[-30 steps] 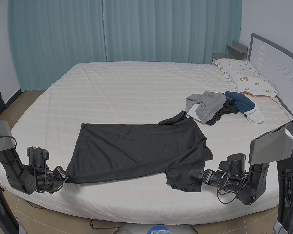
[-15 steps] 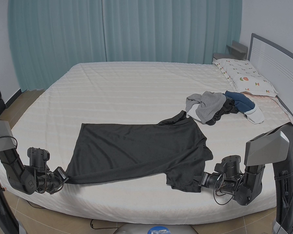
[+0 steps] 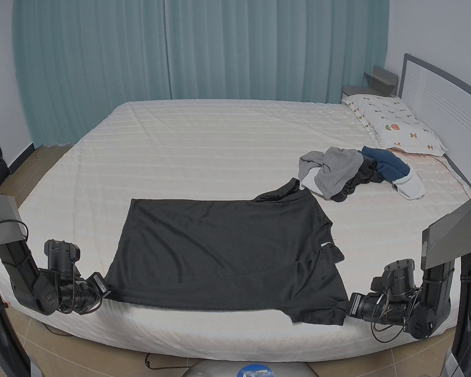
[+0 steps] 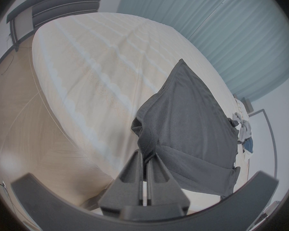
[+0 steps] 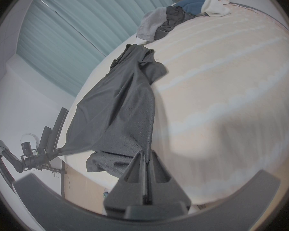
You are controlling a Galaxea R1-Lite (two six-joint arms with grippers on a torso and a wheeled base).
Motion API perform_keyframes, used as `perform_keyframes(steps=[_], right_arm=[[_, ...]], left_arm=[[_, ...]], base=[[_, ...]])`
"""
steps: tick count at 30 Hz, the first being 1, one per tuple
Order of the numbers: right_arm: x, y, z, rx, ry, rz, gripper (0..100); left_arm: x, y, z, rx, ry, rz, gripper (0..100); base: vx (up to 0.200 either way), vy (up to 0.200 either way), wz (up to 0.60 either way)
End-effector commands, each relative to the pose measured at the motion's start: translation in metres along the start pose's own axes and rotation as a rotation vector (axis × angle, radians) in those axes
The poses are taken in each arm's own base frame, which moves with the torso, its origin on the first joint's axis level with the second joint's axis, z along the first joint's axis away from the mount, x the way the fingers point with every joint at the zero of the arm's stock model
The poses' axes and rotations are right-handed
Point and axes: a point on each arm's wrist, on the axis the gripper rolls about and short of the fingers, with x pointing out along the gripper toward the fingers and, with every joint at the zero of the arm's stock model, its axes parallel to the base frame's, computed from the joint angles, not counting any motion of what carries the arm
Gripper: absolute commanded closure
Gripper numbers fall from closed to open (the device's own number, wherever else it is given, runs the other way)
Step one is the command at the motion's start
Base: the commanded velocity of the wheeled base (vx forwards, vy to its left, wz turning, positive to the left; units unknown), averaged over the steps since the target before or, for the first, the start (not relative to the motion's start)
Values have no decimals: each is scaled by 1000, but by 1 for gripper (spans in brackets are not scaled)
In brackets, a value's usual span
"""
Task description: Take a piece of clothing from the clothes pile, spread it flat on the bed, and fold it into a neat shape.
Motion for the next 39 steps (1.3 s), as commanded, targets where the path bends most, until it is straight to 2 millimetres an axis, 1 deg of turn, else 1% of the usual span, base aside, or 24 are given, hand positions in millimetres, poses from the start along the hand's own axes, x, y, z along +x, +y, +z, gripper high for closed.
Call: perform_keyframes(steps=[1, 6, 10, 13, 19, 21, 24, 26, 29, 32, 33, 39], right_arm=[[-25, 0, -7, 4, 21, -14, 100], [-40, -4, -15, 11, 34, -32, 100], [-41, -6, -14, 23, 20, -62, 100], [-42, -8, -19, 26, 48, -110, 100], [-56, -6, -21, 24, 87, -167, 100], [-57, -6, -21, 23, 86, -176, 100], [-62, -8, -24, 20, 83, -259, 100], [-62, -8, -24, 19, 82, -268, 100], [-70, -4, -27, 1, 100, -290, 100], [-75, -1, -30, -1, 122, -295, 100], [-82, 2, -33, -11, 141, -306, 100], [-88, 5, -43, -33, 157, -381, 100]], left_arm=[[-3, 5, -6, 44, 14, 26, 100], [-4, 10, -12, 95, 36, 44, 100], [-9, 14, -17, 142, 53, 60, 100], [-11, 17, -21, 170, 63, 78, 100], [-15, 21, -29, 228, 73, 121, 100], [-15, 22, -30, 235, 78, 123, 100], [-19, 26, -37, 283, 107, 138, 100], [-19, 27, -37, 286, 109, 140, 100], [-25, 33, -45, 337, 126, 184, 100], [-26, 34, -48, 366, 135, 193, 100], [-27, 34, -49, 371, 140, 195, 100], [-34, 36, -56, 392, 159, 200, 100]], base=[[0, 0, 0], [0, 0, 0], [0, 0, 0], [0, 0, 0], [0, 0, 0], [0, 0, 0], [0, 0, 0], [0, 0, 0], [0, 0, 0], [0, 0, 0], [0, 0, 0], [0, 0, 0]])
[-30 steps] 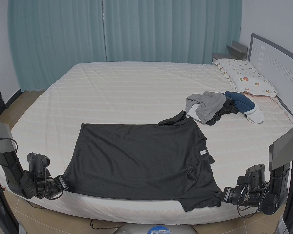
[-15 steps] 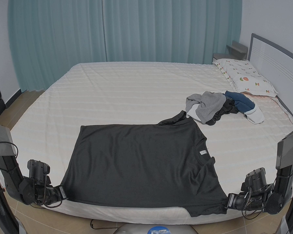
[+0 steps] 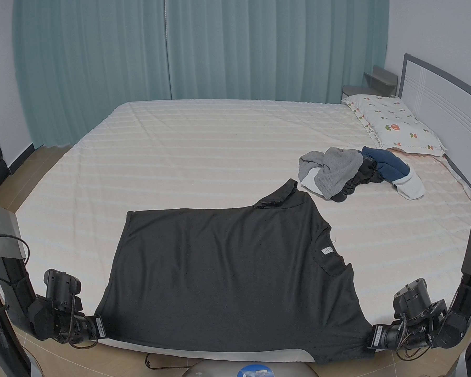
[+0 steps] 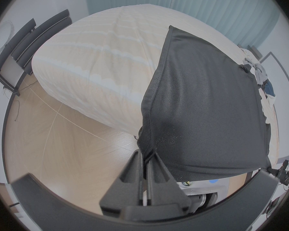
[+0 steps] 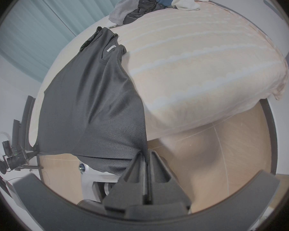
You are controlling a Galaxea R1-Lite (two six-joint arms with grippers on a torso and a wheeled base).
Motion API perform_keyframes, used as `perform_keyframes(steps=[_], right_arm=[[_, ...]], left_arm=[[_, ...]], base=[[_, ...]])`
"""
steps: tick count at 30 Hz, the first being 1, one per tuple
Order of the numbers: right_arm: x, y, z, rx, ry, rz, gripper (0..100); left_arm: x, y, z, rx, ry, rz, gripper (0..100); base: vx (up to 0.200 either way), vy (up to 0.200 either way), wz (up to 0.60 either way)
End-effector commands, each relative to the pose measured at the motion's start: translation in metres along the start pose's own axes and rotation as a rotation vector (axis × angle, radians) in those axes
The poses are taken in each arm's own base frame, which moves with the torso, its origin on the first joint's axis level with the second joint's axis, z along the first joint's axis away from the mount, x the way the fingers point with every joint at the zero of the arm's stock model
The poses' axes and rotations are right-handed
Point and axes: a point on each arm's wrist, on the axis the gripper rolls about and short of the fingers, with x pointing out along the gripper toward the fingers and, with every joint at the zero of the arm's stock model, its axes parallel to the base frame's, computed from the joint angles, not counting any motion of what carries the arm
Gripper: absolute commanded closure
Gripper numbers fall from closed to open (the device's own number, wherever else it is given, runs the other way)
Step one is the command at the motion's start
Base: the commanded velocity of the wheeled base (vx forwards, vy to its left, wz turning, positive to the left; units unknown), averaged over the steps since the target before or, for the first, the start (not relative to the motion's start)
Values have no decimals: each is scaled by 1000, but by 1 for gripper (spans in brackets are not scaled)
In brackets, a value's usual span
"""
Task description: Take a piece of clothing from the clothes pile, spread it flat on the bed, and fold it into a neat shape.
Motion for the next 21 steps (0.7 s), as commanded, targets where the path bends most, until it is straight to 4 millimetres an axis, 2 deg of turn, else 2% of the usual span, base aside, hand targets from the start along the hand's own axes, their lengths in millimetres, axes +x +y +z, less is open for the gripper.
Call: perform_keyframes(steps=[1, 6, 14, 17, 21], right_arm=[[-10, 3, -8, -24, -24, -14, 100], [-12, 8, -15, -26, -38, -39, 100], [-16, 4, -24, -48, 21, -85, 100], [-19, 6, -26, -64, 21, -72, 100], [-35, 18, -24, -31, -56, 63, 100]], left_arm=[[-6, 2, -10, 34, 25, 8, 100], [-7, 3, -13, 48, 37, 12, 100], [-11, 5, -22, 103, 55, 45, 100], [-11, 5, -20, 102, 46, 43, 100], [-10, 0, -6, 46, -61, 10, 100]], base=[[0, 0, 0], [0, 0, 0], [0, 0, 0], [0, 0, 0], [0, 0, 0]])
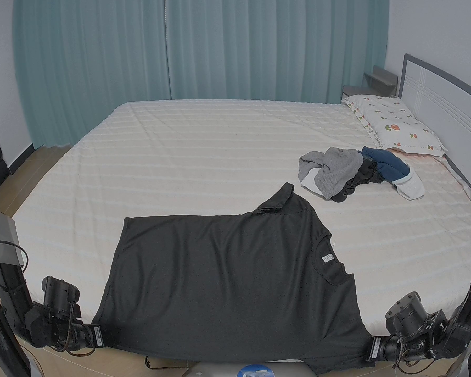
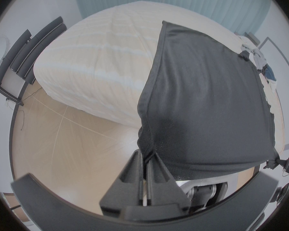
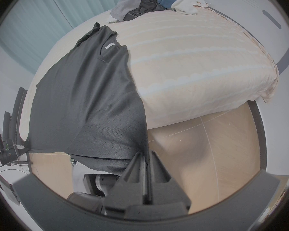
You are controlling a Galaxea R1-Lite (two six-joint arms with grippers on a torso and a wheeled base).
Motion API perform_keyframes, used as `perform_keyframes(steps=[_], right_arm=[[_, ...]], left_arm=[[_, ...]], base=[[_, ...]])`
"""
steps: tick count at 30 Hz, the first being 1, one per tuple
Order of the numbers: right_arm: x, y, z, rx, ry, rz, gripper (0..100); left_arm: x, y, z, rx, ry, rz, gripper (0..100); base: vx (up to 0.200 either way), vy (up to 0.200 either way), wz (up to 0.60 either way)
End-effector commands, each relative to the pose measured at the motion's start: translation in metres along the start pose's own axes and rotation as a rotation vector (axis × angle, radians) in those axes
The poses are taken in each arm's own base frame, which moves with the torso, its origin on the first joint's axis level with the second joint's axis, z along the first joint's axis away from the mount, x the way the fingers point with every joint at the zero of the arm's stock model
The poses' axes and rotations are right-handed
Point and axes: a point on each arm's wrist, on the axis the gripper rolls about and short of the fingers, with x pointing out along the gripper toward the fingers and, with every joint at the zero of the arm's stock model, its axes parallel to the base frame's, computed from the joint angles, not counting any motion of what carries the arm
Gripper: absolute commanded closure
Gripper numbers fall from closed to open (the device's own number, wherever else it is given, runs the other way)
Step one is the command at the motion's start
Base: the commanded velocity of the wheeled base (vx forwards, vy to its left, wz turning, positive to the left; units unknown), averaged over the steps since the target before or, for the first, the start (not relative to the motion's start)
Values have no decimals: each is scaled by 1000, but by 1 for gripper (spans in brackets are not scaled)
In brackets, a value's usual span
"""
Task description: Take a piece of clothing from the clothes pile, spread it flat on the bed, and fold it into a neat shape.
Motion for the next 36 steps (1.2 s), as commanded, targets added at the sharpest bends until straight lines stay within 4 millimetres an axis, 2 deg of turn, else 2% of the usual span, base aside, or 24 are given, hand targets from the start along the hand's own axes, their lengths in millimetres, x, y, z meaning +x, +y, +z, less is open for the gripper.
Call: perform_keyframes(steps=[1, 6, 16, 19, 30, 36], right_arm=[[-17, 6, 0, 21, -67, 113, 100], [-21, 7, 12, 64, -126, 155, 100], [-17, 18, 69, 156, -293, 283, 100], [-18, 20, 79, 168, -317, 309, 100], [-32, 27, 93, 159, -400, 397, 100], [-48, 24, 93, 158, -442, 430, 100]], left_arm=[[1, -2, 12, -55, -91, -26, 100], [0, -6, 23, -112, -190, -63, 100], [-5, -17, 64, -273, -362, -165, 100], [-10, -18, 67, -279, -387, -178, 100], [-29, -21, 81, -282, -494, -221, 100], [-38, -28, 77, -253, -506, -253, 100]], base=[[0, 0, 0], [0, 0, 0], [0, 0, 0], [0, 0, 0], [0, 0, 0], [0, 0, 0]])
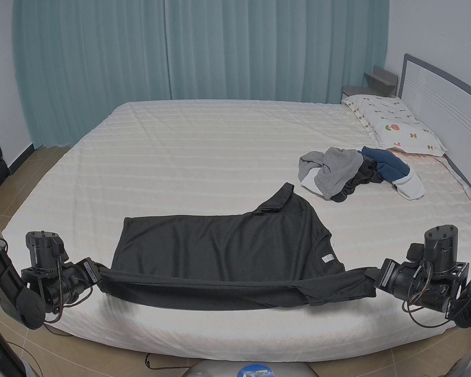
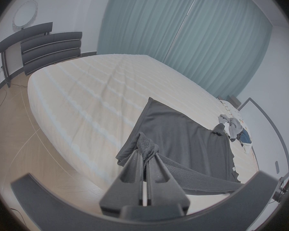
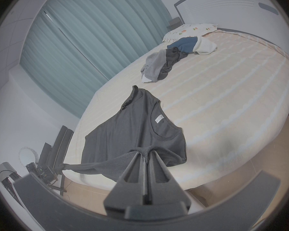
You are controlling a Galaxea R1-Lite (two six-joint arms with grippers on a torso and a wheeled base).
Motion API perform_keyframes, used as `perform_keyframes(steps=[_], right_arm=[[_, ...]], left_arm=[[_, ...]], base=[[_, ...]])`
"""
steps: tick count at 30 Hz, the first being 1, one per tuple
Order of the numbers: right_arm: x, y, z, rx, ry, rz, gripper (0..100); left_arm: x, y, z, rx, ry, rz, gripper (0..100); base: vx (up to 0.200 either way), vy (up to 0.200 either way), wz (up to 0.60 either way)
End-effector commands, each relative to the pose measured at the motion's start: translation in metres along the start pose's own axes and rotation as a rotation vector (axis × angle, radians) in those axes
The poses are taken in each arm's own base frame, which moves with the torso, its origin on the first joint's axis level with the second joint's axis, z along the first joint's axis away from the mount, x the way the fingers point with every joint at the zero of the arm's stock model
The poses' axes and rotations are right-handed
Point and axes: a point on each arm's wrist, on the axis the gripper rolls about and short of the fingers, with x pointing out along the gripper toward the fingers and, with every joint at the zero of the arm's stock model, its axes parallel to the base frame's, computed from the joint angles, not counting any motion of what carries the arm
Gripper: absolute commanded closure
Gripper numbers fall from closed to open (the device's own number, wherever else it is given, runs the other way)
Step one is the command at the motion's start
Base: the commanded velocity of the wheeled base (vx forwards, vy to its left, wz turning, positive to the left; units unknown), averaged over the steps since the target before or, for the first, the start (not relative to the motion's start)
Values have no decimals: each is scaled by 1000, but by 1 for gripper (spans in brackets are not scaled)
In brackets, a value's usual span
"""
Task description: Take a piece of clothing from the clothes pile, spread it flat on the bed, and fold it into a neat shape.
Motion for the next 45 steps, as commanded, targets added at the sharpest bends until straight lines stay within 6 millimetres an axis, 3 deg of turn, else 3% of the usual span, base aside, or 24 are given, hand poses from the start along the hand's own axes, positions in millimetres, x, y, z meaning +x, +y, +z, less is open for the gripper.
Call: perform_keyframes(steps=[1, 13, 30, 41, 45], right_arm=[[-12, 3, 5, -5, -35, 34, 100], [-28, -15, -19, -32, 55, -6, 100], [-27, -14, -19, -40, 57, 1, 100], [-1, -10, -14, -33, 91, 0, 100], [21, -8, -6, -18, 85, -22, 100]], left_arm=[[-8, -9, -2, 21, -5, -42, 100], [-23, -6, -9, 50, 1, -39, 100], [-31, 6, -22, 91, 42, 22, 100], [-7, 1, -17, 80, 61, 20, 100], [6, 0, -13, 73, 57, 29, 100]], base=[[0, 0, 0], [0, 0, 0], [0, 0, 0], [0, 0, 0], [0, 0, 0]])
